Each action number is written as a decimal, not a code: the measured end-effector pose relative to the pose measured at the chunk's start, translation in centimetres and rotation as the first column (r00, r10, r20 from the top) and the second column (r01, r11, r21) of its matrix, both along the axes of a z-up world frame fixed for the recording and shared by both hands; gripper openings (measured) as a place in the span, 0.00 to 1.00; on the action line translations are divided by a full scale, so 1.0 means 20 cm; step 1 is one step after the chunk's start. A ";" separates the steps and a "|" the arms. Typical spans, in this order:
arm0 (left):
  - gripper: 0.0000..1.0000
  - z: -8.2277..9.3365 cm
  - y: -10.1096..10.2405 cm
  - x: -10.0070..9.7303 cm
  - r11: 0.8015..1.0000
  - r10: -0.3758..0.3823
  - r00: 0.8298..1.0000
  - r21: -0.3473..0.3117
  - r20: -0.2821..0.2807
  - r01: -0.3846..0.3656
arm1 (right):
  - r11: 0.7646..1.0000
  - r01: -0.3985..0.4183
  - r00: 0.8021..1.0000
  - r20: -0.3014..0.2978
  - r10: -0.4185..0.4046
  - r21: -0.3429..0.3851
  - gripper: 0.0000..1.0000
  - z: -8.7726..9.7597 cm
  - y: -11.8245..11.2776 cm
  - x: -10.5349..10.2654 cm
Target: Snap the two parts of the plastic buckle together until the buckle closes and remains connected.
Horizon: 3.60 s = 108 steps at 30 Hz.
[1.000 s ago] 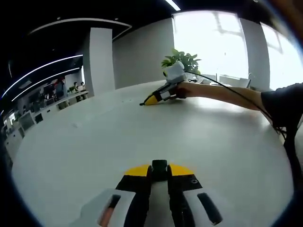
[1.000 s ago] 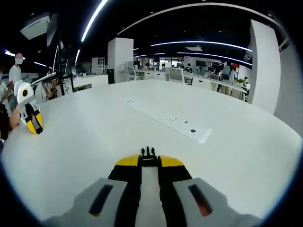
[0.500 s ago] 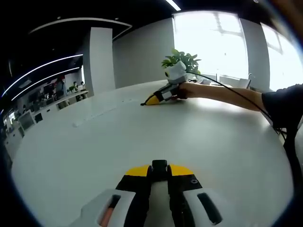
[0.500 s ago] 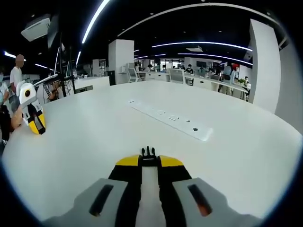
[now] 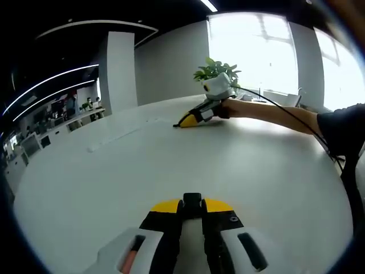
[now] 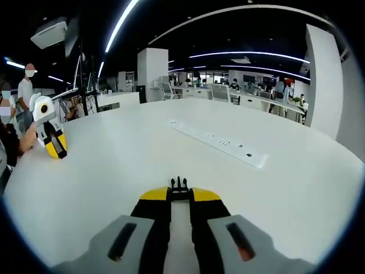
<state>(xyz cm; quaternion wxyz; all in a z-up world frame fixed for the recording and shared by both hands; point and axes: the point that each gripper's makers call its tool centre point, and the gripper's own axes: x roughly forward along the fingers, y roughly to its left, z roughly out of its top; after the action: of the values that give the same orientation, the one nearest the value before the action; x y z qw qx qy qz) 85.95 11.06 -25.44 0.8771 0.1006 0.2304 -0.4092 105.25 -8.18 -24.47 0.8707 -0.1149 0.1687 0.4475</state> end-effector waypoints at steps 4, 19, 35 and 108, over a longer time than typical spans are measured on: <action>0.13 0.00 0.00 0.00 1.000 -0.005 1.000 -0.001 -0.003 0.005 | 1.000 -0.015 1.000 0.007 0.015 -0.019 0.12 -0.01 0.01 -0.04; 0.13 0.00 0.01 -0.02 0.999 -0.036 0.999 0.027 0.006 0.036 | 1.000 -0.026 0.999 0.038 0.027 -0.017 0.12 0.02 -0.01 -0.17; 0.13 0.00 0.00 -0.04 0.997 -0.064 0.998 0.030 0.007 0.064 | 0.994 -0.107 0.993 0.051 0.109 -0.035 0.12 0.01 0.09 -0.35; 0.12 0.02 -0.10 -0.13 0.975 -0.222 0.974 0.043 0.041 0.220 | 0.841 -0.536 0.842 0.018 0.539 -0.069 0.12 0.01 0.65 -1.01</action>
<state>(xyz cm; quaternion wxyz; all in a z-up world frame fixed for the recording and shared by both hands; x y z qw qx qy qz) 83.41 9.08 -25.08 0.8291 0.1518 0.2056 -0.4973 85.05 4.73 -24.30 0.7094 -0.1926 0.1273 0.6659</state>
